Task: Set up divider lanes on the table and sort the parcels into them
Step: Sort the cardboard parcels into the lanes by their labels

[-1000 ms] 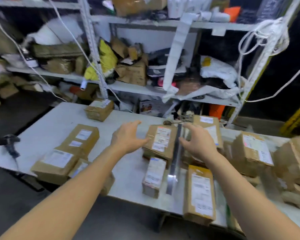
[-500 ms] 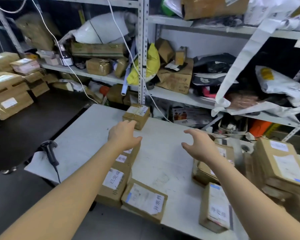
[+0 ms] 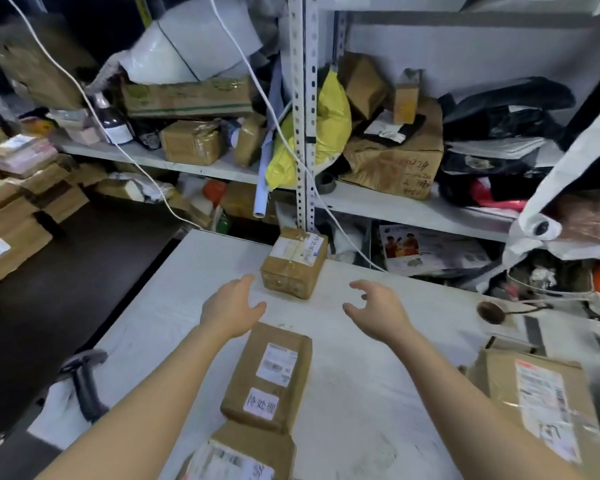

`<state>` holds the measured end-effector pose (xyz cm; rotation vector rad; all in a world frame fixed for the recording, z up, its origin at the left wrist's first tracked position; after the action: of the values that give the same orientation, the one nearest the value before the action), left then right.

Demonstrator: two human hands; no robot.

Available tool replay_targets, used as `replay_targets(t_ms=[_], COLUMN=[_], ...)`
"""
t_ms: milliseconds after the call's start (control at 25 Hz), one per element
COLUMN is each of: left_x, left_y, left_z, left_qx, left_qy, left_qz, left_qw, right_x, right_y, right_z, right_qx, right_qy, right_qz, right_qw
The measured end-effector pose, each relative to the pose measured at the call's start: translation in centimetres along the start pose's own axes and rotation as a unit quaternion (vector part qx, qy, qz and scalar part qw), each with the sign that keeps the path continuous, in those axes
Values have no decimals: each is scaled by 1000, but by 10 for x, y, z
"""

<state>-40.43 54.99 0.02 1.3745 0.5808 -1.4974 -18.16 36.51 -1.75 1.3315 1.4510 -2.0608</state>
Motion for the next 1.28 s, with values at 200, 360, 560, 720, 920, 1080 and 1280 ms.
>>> replay_targets(t_ms=[200, 360, 560, 720, 920, 1080, 1280], left_x=[35, 69, 98, 104, 92, 78, 67], left_y=[-13, -15, -5, 0, 16, 60, 125], left_z=[-97, -155, -196, -193, -172, -127, -35], left_qx=[-23, -32, -27, -13, 32, 94, 171], left_qy=[-77, -166, -230, -230, -223, -225, -212], left_qz=[147, 319, 392, 412, 427, 413, 414], left_qw=[986, 933, 890, 882, 876, 877, 868], right_x=[57, 99, 125, 129, 104, 59, -9], right_y=[-8, -17, -18, -23, -33, -29, -7], right_z=[-69, -117, -143, -131, -104, -47, 50], right_qx=[73, 133, 211, 212, 197, 207, 205], right_qy=[36, 55, 82, 138, 191, 240, 275], right_qz=[-93, -159, -258, -287, -306, -314, -319], right_qw=[992, 977, 939, 924, 912, 895, 883])
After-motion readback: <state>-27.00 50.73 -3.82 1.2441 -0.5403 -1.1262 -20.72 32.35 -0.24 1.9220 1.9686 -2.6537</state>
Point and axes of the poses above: each hand's wrist, its own z-axis away from the middle knuckle, its own x-axis out of the palm, y = z × x, the point moved 5 cm from there along -z, towards the middle knuckle, and after that the axes turned 10 degrees about -x, right-handed, at the moved point
